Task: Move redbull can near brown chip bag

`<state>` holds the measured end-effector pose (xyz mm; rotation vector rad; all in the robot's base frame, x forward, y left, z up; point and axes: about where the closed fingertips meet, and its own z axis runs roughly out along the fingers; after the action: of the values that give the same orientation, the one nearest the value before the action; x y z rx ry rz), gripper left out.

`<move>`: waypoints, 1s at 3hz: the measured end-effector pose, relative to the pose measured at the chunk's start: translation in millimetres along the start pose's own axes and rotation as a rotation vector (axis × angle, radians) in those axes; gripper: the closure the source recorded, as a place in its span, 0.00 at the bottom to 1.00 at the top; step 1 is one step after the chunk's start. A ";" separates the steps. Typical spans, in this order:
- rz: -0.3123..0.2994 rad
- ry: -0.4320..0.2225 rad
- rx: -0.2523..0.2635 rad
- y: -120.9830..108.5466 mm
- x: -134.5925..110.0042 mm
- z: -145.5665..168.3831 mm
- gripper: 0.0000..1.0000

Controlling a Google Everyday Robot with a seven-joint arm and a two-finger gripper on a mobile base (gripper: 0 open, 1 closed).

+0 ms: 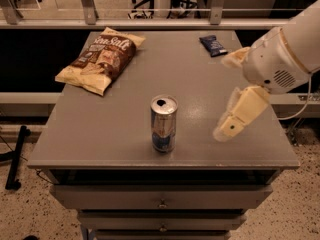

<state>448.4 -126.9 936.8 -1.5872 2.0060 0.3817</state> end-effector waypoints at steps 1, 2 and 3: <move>-0.052 -0.213 -0.065 18.6 -43.9 36.4 0.00; -0.089 -0.402 -0.131 44.9 -76.5 68.0 0.00; -0.102 -0.521 -0.161 58.5 -86.6 88.9 0.00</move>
Offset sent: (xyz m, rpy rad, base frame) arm -0.0348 0.1635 -0.0343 0.6286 -0.0510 0.2979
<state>427.1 5.7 908.3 -1.4835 1.5219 0.8382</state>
